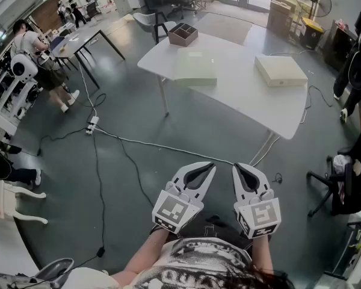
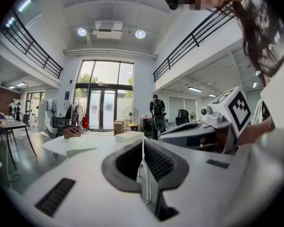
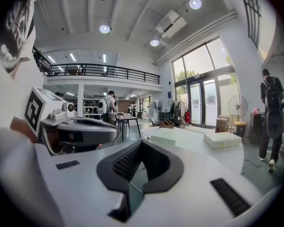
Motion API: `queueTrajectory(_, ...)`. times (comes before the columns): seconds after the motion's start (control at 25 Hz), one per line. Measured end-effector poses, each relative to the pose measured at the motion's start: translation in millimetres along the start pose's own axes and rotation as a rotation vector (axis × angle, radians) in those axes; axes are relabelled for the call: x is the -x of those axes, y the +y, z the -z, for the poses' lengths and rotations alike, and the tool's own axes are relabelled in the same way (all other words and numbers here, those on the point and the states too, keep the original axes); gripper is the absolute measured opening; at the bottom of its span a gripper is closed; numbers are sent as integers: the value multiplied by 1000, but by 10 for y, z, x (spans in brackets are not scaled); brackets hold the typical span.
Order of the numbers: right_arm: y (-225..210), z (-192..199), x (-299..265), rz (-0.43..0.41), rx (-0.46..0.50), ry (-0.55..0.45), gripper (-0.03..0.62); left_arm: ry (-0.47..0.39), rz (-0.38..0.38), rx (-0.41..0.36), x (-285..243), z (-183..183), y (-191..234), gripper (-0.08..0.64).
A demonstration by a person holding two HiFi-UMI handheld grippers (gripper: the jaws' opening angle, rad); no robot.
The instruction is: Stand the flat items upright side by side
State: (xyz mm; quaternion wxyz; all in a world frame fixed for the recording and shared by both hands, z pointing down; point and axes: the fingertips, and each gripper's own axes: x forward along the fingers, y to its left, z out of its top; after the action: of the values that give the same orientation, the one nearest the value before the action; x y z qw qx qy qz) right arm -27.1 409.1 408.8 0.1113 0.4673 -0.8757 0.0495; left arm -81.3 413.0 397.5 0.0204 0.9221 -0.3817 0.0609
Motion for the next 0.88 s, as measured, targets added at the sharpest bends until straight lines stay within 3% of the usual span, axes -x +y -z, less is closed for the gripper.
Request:
queueTrajectory(0.36,-171,11,160,57,-24,-19,-1,5,17,6,-106,-29,-138,18)
queueTrajectory(0.88,-578,180,131,110,-117,-5,0,31,107,11,-530,9,-206,18)
